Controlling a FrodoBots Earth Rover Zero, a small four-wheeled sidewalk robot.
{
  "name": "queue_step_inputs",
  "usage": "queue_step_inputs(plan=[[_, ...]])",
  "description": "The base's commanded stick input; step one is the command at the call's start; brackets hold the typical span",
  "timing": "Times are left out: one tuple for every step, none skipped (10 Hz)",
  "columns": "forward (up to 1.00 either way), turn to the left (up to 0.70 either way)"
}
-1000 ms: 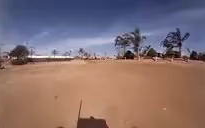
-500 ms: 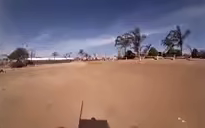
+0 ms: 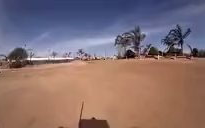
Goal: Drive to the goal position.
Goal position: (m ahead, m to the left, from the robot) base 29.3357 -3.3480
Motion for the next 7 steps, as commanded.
queue_step_inputs(plan=[[0.7, -0.19], [0.7, -0.06], [0.7, 0.0], [0.7, 0.0], [0.7, 0.0], [0.7, 0.0], [0.7, 0.0]])
